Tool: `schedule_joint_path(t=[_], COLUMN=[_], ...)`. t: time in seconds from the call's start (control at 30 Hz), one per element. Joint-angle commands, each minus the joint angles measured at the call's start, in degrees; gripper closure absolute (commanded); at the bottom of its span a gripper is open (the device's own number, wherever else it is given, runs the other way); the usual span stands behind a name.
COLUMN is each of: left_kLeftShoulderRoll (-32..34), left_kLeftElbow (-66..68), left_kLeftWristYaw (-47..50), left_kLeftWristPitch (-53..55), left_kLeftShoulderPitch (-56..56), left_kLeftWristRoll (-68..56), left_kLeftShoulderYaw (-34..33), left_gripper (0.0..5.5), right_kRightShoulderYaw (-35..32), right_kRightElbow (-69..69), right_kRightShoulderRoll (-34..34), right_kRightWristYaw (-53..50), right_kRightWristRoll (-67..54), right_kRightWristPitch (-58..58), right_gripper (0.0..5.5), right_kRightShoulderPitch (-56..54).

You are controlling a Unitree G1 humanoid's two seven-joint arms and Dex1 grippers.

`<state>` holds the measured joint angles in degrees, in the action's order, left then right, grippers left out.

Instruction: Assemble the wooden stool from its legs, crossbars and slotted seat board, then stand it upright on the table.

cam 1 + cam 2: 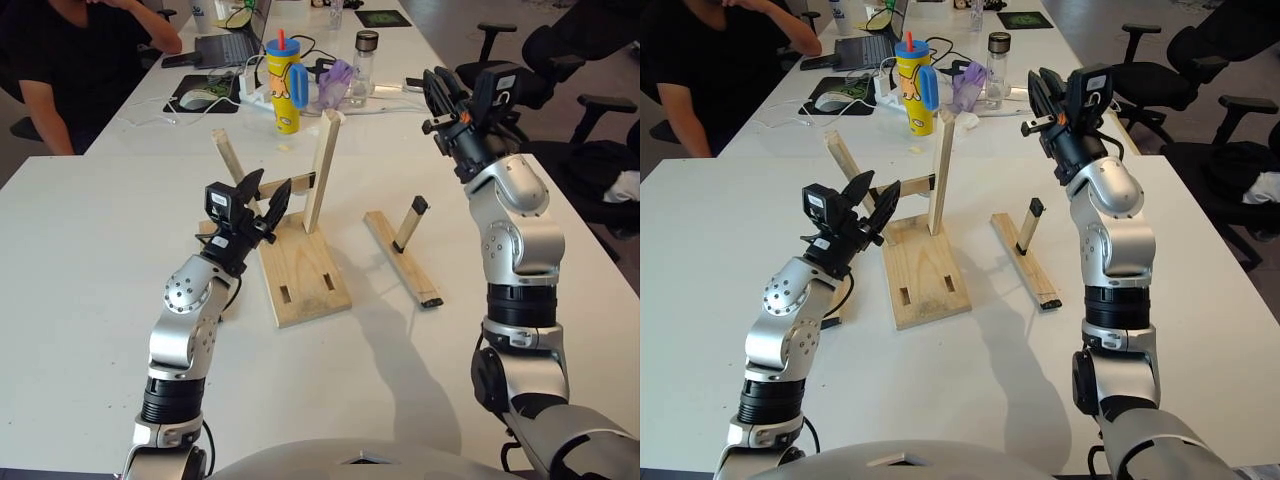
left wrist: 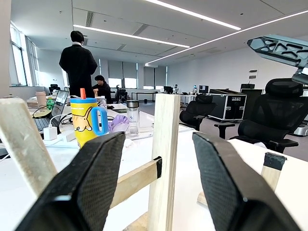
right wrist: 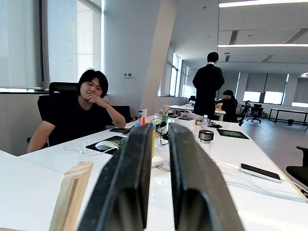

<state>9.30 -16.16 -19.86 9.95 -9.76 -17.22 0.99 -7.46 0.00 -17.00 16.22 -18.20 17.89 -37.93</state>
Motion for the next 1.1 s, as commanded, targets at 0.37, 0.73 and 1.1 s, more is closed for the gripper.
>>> schedule_joint_path(t=[0.37,0.73,1.1], left_kLeftShoulderRoll=[0.3,-0.8,-0.9], left_kLeftElbow=[0.7,1.2,2.2], left_kLeftWristYaw=[0.9,1.6,1.2], left_kLeftWristPitch=[-0.3,-0.9,-1.6], left_kLeftShoulderPitch=[-0.6,-0.5,-0.7], left_kLeftWristRoll=[0.2,0.8,0.9], left_kLeftShoulderYaw=[-0.9,0.0,0.2], left_gripper=[2.91,2.91,2.91], right_kRightShoulderYaw=[8.8,4.4,1.8], right_kRightElbow=[23.6,17.6,12.5], right_kRightShoulderRoll=[2.9,2.4,1.5], right_kRightWristYaw=[-1.0,-2.8,-2.7], right_kRightWristRoll=[8.6,7.5,8.2], right_kRightWristPitch=[5.9,-0.8,-7.1], right_gripper=[5.49,5.49,5.49], right_kRightShoulderPitch=[18.6,10.2,1.7])
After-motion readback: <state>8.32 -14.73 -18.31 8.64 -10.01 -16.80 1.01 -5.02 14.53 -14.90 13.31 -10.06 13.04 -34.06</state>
